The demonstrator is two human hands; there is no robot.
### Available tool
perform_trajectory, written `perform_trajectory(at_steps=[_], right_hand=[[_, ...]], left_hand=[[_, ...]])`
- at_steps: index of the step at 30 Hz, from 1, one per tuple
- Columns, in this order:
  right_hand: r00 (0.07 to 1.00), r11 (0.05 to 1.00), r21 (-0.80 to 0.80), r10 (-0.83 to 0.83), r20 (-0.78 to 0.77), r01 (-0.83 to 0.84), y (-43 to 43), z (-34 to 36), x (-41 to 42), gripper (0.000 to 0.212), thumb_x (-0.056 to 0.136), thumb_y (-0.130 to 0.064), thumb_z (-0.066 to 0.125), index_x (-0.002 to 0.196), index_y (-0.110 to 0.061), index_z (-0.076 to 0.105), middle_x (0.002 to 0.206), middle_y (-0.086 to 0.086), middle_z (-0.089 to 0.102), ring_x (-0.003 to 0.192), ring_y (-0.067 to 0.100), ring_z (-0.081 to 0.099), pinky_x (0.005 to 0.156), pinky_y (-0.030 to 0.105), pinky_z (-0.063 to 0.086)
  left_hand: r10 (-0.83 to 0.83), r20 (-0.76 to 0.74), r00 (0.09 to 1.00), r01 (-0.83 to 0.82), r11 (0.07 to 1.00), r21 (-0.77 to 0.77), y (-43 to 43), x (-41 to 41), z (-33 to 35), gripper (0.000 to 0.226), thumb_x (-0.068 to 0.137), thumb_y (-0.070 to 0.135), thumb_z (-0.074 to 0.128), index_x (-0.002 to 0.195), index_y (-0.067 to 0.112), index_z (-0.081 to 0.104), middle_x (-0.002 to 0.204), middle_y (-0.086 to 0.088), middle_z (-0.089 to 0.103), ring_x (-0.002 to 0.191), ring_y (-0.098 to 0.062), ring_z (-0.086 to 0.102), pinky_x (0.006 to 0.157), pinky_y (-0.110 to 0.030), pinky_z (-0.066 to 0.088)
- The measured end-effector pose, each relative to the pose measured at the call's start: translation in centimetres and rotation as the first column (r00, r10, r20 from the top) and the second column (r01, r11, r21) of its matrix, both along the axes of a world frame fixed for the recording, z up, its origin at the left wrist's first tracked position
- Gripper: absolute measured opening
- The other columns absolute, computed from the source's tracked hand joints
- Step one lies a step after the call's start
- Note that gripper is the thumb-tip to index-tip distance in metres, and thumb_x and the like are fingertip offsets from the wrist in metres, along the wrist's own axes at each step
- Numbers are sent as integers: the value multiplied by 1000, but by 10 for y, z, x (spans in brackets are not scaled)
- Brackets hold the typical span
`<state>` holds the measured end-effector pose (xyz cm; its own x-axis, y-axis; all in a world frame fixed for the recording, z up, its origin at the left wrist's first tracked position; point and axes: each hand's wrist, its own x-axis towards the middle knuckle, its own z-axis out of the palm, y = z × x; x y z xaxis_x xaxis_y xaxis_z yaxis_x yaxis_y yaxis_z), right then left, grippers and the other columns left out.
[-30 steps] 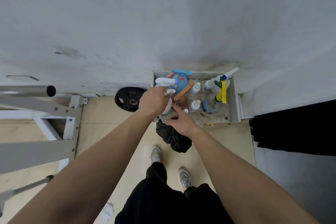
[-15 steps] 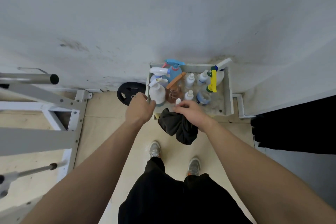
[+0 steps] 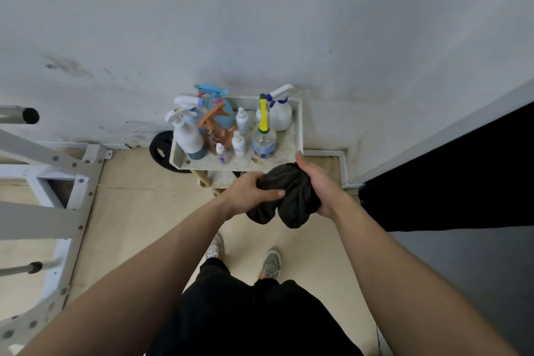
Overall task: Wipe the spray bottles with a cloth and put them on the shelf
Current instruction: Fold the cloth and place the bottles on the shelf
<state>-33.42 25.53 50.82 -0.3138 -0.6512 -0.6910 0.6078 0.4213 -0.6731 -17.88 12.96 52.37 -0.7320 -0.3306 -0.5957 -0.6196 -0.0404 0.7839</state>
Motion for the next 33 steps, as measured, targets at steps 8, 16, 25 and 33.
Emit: perform_trajectory(at_steps=[8,16,25,33], right_hand=[[974,991,132,63,-217,-35,56,-10,-21,19,100,-36,58,111,-27,71,108,-4,74,109,20,65,95,39,49],[981,992,74,-85,-174,99,72,-12,-21,31,103,-27,46,104,-16,74,83,-5,74,90,15,67,90,40,56],[940,940,-102,-333,-68,326,74,6,-39,63,75,-38,69,127,-1,67,132,22,65,120,34,62,92,41,46],[888,910,-114,-413,-200,398,89,25,-53,16,93,-11,64,101,-7,77,108,17,75,108,35,69,93,40,55]], left_hand=[[-53,-109,993,53,999,0,-5,-55,54,8,90,16,71,98,17,76,96,-7,77,94,-23,72,89,-36,57],[-155,-143,977,168,983,80,6,-97,84,14,88,9,72,97,20,76,99,-10,76,97,-27,71,87,-37,57],[-118,123,985,122,992,-29,-29,-84,75,35,90,24,59,115,1,64,108,-14,67,97,-26,64,82,-33,52],[-285,281,917,396,749,-531,-44,-70,63,37,85,28,77,113,21,54,106,0,61,99,-19,59,73,-22,46]])
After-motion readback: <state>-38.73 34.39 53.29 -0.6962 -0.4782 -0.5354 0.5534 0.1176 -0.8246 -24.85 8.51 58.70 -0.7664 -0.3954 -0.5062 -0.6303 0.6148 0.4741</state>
